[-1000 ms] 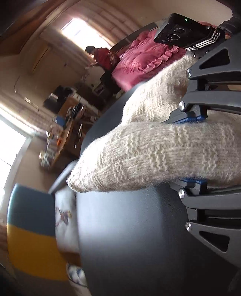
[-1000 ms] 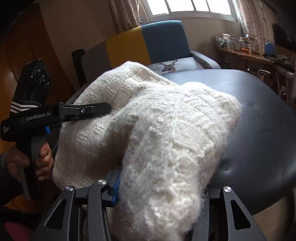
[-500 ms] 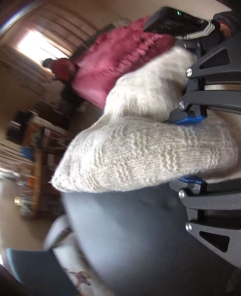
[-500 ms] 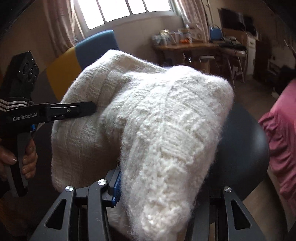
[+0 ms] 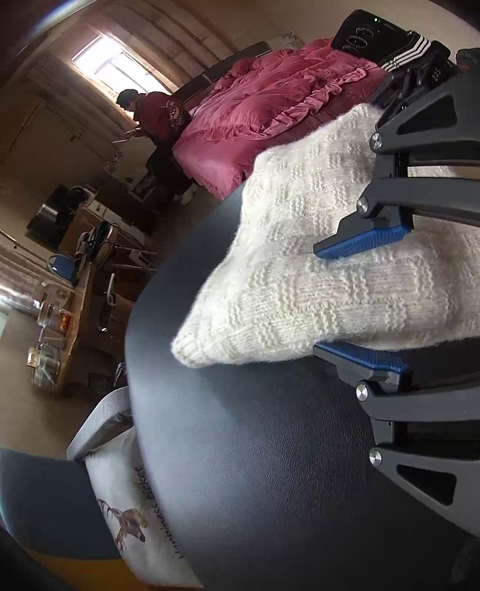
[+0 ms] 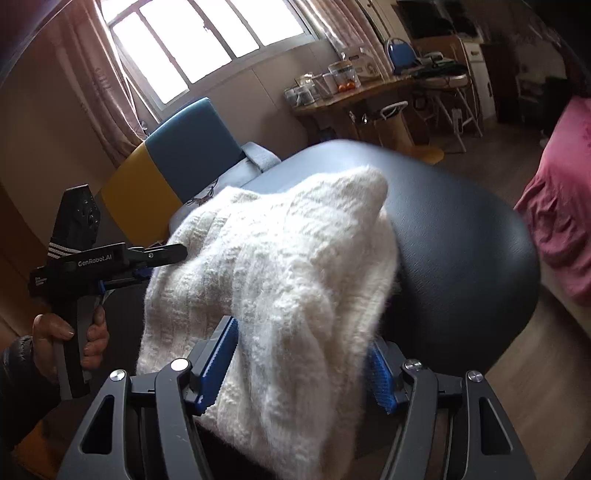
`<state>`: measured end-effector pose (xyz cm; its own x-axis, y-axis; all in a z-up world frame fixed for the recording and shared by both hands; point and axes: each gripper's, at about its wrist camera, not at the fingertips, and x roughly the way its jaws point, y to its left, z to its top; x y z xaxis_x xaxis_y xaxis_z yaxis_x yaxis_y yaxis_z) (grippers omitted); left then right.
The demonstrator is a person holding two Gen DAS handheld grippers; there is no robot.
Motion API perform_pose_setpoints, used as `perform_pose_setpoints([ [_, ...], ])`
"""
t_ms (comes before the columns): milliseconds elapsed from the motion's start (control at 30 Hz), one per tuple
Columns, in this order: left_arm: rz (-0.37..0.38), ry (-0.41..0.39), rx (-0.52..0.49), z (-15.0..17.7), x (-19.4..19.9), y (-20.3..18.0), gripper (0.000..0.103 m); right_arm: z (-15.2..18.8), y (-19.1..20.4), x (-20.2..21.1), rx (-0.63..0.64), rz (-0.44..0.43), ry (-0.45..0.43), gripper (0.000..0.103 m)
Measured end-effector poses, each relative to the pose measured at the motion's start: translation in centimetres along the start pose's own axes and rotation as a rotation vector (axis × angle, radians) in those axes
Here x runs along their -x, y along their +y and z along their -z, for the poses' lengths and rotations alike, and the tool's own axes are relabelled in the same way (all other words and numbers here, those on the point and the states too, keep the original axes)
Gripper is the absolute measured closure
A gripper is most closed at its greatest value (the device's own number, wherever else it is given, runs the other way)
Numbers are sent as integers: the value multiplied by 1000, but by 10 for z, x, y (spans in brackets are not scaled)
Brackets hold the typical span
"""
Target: Fold clothes
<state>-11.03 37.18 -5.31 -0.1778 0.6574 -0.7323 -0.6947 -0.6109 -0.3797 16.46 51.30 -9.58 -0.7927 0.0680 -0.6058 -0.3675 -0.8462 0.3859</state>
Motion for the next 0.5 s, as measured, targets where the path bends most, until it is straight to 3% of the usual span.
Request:
perform_pose_setpoints([
  [67, -5, -79, 1, -4, 18, -3, 61, -14, 17, 14, 75, 15, -46, 37],
  [167, 24, -100, -47, -10, 25, -25, 61, -28, 43, 25, 180, -34, -89, 37],
  [267, 13, -35, -120, -1, 3, -47, 61, -32, 63, 4, 243, -92, -33, 37],
  [367, -15, 88, -170, 24, -31, -54, 64, -10, 51, -37, 204, -16, 146, 37],
  [400, -46, 116, -200, 34, -40, -56, 65, 3, 42, -43, 167, -17, 159, 37],
  [500, -68, 90, -215, 41, -44, -58, 65, 28, 30, -43, 118, -33, 127, 37],
])
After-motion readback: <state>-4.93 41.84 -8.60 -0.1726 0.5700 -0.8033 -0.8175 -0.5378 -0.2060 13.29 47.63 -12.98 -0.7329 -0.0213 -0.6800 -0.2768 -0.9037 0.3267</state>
